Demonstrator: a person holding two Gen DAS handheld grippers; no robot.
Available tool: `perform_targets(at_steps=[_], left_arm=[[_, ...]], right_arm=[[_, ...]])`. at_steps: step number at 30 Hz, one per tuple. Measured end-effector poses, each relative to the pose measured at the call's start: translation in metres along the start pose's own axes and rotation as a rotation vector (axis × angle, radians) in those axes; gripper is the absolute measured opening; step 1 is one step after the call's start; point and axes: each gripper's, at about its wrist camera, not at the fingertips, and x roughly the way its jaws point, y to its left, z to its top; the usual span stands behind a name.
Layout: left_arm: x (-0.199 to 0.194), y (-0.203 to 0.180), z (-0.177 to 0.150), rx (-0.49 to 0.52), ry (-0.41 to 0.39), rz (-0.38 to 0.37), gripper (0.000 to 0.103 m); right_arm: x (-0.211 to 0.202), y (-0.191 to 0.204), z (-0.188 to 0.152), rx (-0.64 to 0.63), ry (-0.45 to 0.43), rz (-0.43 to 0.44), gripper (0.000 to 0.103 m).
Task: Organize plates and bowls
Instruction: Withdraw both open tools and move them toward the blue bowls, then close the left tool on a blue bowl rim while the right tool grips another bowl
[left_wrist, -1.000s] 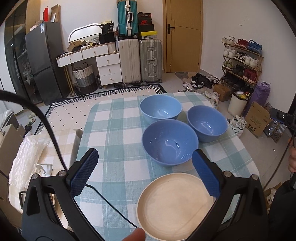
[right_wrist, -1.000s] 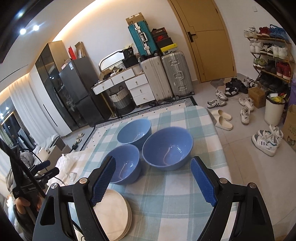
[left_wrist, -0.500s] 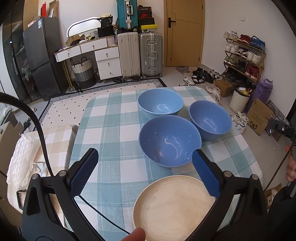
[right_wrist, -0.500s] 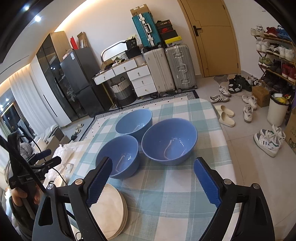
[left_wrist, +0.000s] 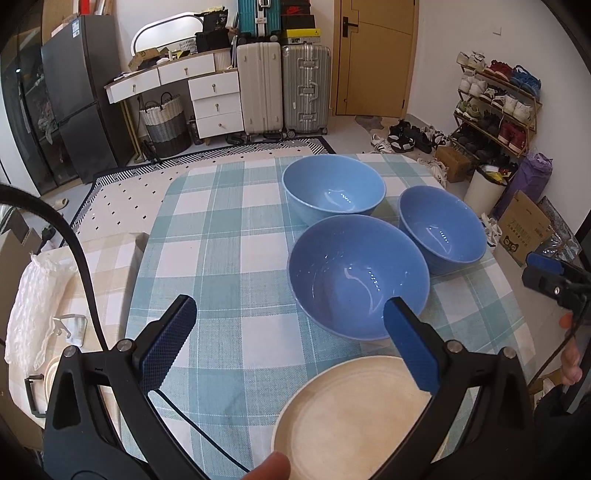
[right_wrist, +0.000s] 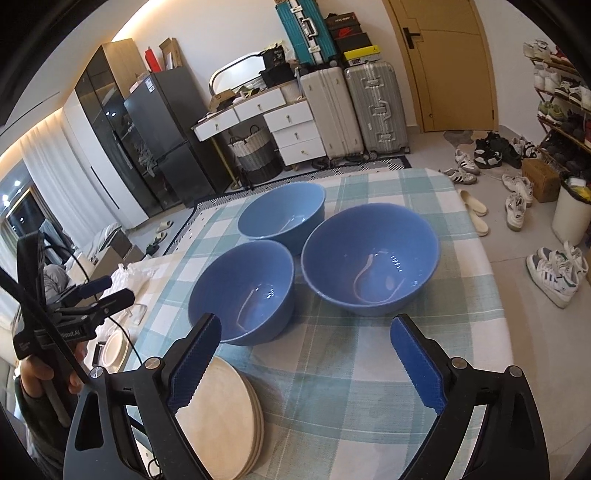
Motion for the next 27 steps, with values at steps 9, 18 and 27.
perform_targets(at_steps=[9,18,27], left_arm=[[0.050,0.008,0.007,-0.008,0.059,-0.017,0.101],[0.093,0.015,0.013,-0.023,0.108,-0.038,0.101],[0.120,0.013,0.013,-0.016,0.139,-0.064,0.099]], right_arm=[[0.053,0.001,0.001,0.015,0.086,0.037,0.094],[0.087,0.006,-0.001,0.036,0.147,0.104,0.094],[0.112,0.015,-0.006,0.069,0.210,0.191,0.094]])
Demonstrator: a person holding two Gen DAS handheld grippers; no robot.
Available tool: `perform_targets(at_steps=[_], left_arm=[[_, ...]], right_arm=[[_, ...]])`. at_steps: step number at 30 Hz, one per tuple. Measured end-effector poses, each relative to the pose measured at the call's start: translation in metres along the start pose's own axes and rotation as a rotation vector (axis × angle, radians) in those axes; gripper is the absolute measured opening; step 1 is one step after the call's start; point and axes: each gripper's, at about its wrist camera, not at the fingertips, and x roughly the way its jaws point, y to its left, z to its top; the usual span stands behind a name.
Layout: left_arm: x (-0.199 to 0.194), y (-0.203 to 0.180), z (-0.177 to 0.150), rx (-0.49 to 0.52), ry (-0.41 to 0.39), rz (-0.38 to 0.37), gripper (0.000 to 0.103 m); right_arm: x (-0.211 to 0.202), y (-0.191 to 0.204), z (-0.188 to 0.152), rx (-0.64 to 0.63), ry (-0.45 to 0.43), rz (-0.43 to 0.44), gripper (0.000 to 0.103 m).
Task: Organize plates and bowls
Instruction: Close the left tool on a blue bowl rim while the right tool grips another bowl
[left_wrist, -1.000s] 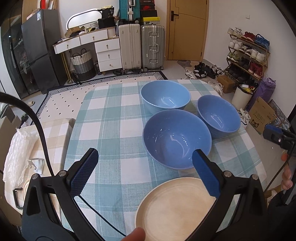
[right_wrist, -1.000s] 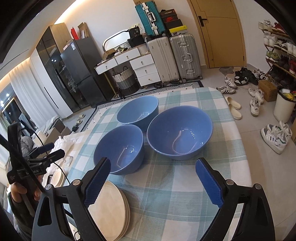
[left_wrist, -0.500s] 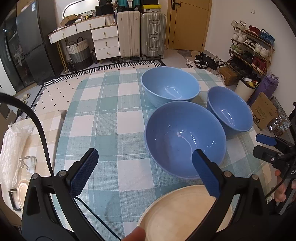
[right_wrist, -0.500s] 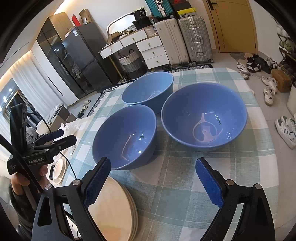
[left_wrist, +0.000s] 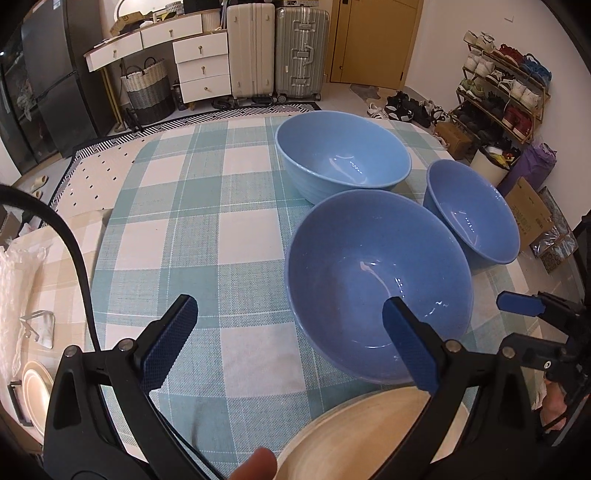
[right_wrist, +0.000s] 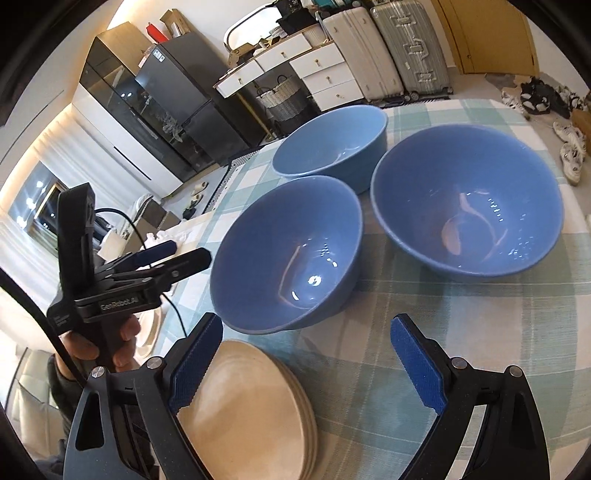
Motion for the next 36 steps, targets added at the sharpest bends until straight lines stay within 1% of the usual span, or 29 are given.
perform_targets(at_steps=[7,8,10,13,15,18,21,22,23,25,27,28,29,30,34,36], left_arm=[[0.022,0.001,0.004,0.000,0.025,-0.017,0.095],[0.025,0.002,0.005,-0.001,0.030,-0.022,0.093],[0.031,0.004,0.006,-0.006,0.038,-0.027,0.093],[0.040,0.008,0.008,-0.018,0.047,-0.034,0.088],[0.046,0.009,0.010,-0.019,0.055,-0.036,0.078],[0.056,0.009,0.012,-0.020,0.071,-0.040,0.069],[0.064,0.009,0.014,-0.021,0.086,-0.060,0.063],[0.067,0.009,0.014,-0.020,0.090,-0.063,0.063],[0.069,0.009,0.014,-0.018,0.093,-0.066,0.061],[0.072,0.009,0.014,-0.016,0.097,-0.068,0.056],[0.074,0.009,0.014,-0.018,0.099,-0.074,0.048],[0.075,0.009,0.014,-0.018,0.102,-0.074,0.047],[0.075,0.009,0.014,-0.015,0.103,-0.071,0.042],[0.076,0.009,0.014,-0.011,0.104,-0.070,0.038],[0.078,0.008,0.013,-0.004,0.114,-0.076,0.033],[0.079,0.006,0.012,0.002,0.118,-0.073,0.026]], right_arm=[[0.021,-0.006,0.009,0.028,0.026,-0.001,0.094],[0.023,-0.008,0.011,0.033,0.029,-0.003,0.093],[0.030,-0.010,0.015,0.042,0.035,-0.006,0.091],[0.039,-0.013,0.020,0.053,0.047,-0.010,0.088],[0.042,-0.016,0.022,0.056,0.052,-0.010,0.087],[0.046,-0.019,0.024,0.063,0.057,-0.020,0.082],[0.050,-0.021,0.027,0.062,0.061,-0.033,0.078],[0.051,-0.021,0.028,0.060,0.064,-0.037,0.074],[0.052,-0.021,0.028,0.060,0.066,-0.042,0.072],[0.053,-0.021,0.029,0.058,0.068,-0.045,0.070],[0.055,-0.021,0.030,0.058,0.070,-0.051,0.069],[0.055,-0.020,0.030,0.055,0.069,-0.058,0.067],[0.055,-0.019,0.030,0.051,0.070,-0.064,0.063],[0.057,-0.019,0.031,0.049,0.071,-0.065,0.062],[0.059,-0.016,0.032,0.033,0.074,-0.078,0.055],[0.059,-0.016,0.033,0.030,0.071,-0.072,0.051]])
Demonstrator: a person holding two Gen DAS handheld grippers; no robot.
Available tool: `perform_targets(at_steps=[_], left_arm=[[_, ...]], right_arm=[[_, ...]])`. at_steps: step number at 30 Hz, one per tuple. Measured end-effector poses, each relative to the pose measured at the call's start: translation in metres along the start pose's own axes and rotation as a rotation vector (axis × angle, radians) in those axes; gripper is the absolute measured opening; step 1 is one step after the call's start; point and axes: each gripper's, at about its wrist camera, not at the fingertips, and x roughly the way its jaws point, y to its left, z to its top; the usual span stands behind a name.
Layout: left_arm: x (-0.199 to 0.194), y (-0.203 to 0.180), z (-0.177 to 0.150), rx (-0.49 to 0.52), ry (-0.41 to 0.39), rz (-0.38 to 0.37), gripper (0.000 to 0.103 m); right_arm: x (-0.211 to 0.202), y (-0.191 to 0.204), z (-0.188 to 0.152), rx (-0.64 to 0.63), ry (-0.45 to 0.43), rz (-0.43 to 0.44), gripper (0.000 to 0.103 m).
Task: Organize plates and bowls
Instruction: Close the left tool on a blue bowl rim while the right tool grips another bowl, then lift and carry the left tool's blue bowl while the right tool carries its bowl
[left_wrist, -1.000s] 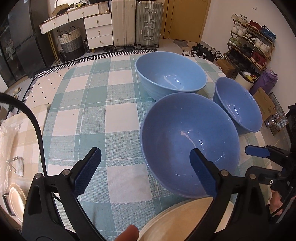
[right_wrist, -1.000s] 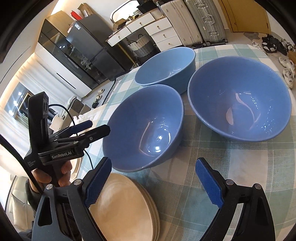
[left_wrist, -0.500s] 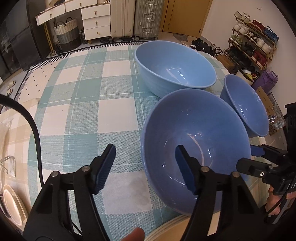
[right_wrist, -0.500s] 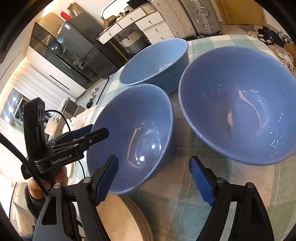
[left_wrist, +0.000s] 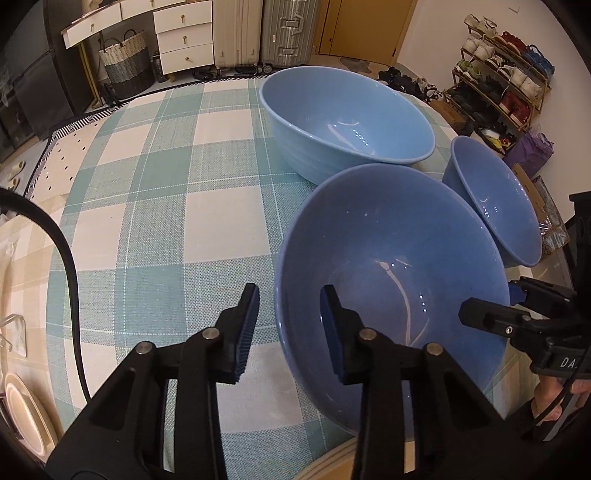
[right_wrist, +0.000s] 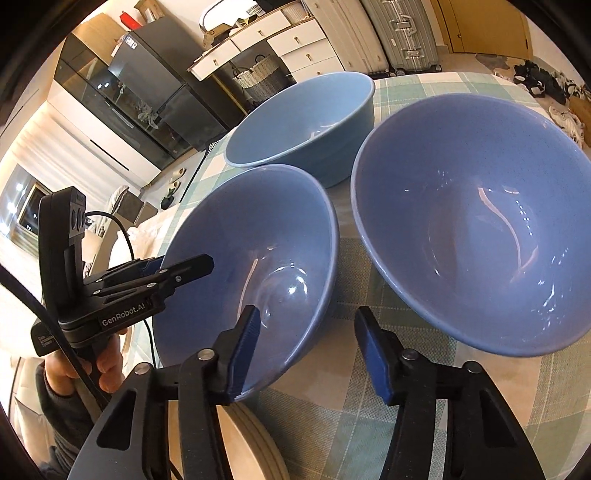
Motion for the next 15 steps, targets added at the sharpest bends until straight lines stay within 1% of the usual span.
perform_targets(at_steps=[5,8,10,15], left_arm=[[0.0029,-0.0005,-0.0002,-0.004,0.012,-0.008,0.016],[0.0062,-0.0005,-0.0001,-0.006,0.026,-0.018,0.009],[0.0072,0.0003,0.0003,-0.010,0.024,-0.012,0.007],[0.0064,0.0011,-0.0004,-0.016,0.018,-0.031,0.007]], right_arm=[[0.0050,0.0015,0.0039,-0.002,-0.004,-0.006,0.038],[0.0066,0.0012,0.0051,-0.006,-0.003,-0.004,0.032],[0.0073,0.0013,0.0053,-0.012,-0.010,-0.007,0.032],[0.0071,-0.0003,0.0042,-0.018,-0.014,-0.006,0.030]])
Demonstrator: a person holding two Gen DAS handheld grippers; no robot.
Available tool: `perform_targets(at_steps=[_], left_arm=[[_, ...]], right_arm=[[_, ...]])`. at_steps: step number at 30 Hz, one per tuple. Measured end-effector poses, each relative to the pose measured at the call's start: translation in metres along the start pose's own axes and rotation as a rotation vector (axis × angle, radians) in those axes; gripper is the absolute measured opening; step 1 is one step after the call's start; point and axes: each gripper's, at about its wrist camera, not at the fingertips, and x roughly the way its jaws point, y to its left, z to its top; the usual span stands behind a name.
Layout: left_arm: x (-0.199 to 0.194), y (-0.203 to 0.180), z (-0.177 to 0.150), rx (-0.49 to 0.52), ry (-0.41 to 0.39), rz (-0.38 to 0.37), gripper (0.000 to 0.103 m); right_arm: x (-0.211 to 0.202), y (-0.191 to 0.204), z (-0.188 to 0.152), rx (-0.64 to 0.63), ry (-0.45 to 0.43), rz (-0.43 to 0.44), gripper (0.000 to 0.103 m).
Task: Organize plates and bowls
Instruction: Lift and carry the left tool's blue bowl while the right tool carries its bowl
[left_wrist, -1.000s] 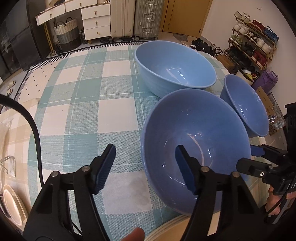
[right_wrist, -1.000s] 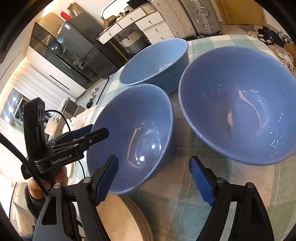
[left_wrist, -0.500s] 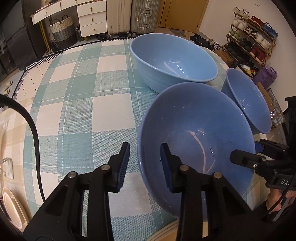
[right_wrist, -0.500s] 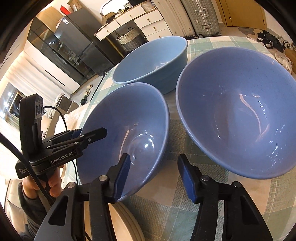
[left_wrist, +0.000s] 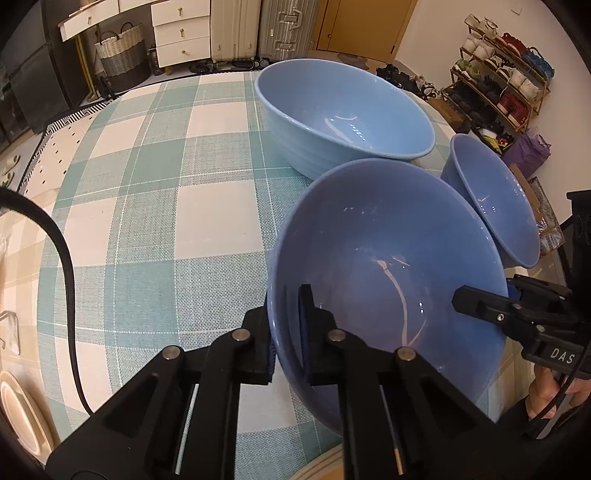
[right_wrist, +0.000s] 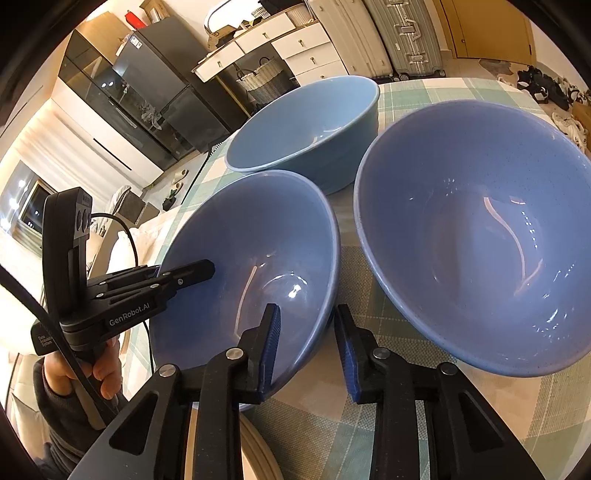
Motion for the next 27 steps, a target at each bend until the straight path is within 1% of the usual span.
perform_targets(at_steps=[4,9,19,27], left_arm=[[-0.005,-0.004,-0.002,0.016,-0.016,0.003,0.007],[-0.013,-0.005,-0.003,0.025,-0.030,0.013,0.007],[-0.044,-0.013,-0.004,0.034,-0.080,0.016,0.007],[-0.073,-0.031,0.006,0.067,-0.125,0.027,0.007]], right_arm=[[0.000,0.001,-0.001,-0.003,0.001,-0.007,0.030],[-0.004,0.002,0.000,-0.007,-0.006,0.009,0.030],[-0.024,0.008,-0.001,-0.035,-0.040,0.009,0.029],[-0.050,0.010,0.002,-0.050,-0.083,-0.002,0.029]])
